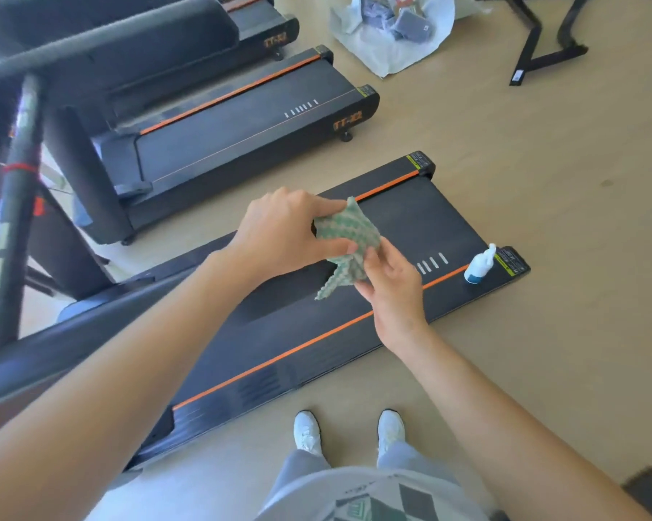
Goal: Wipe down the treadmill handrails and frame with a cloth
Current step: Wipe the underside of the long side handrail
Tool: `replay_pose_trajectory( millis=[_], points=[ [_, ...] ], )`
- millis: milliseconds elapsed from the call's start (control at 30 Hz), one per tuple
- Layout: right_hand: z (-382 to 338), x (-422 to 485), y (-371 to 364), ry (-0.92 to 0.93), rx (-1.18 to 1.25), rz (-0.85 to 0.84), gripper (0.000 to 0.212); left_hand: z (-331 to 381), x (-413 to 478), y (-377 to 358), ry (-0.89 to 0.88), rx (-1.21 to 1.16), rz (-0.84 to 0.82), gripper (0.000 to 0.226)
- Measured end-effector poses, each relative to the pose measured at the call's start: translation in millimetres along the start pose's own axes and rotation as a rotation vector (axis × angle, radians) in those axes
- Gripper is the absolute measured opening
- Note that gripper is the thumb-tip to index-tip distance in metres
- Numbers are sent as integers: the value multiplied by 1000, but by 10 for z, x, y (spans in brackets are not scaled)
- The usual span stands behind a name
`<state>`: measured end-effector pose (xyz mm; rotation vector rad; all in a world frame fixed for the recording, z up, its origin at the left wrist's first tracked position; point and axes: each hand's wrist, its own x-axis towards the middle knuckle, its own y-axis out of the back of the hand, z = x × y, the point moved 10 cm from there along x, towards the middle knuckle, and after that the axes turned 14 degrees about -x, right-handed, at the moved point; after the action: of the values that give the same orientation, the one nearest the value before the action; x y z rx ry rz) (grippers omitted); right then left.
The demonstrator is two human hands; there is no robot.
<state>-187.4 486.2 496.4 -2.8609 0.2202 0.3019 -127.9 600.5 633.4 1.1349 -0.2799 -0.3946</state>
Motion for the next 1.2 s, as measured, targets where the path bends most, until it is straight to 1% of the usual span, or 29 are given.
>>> replay_pose_trajectory(
  millis=[67, 133, 267, 433, 533, 700, 900, 1100, 1200],
  points=[
    [80, -78, -40, -5, 48, 40, 18, 33, -127, 66, -83, -8, 93, 67],
    [124, -136, -80, -7, 50, 64, 18, 28, -248, 103, -151, 19, 154, 67],
    [159, -240, -162, -8, -19, 130, 27, -31, -470, 164, -249, 61, 256, 61],
    [243, -408, -377, -3, -29, 262, 47, -174, -781, 260, -323, 100, 328, 51],
    [336, -560, -642, -18, -51, 286, 45, -333, -1027, 335, -335, 106, 355, 48],
    [518, -794, -1112, -39, -77, 280, 43, -728, -1543, 517, -330, 137, 419, 45],
    [702, -1096, -1672, -64, -92, 236, 35, -1185, -2184, 714, -336, 185, 533, 34],
    [917, -1407, -2283, -189, -152, 163, 18, -1602, -2928, 1024, -386, 208, 698, 10],
    [1048, -1585, -2683, -251, -166, 98, 17, -1863, -3327, 1182, -385, 198, 765, 11]
  ],
)
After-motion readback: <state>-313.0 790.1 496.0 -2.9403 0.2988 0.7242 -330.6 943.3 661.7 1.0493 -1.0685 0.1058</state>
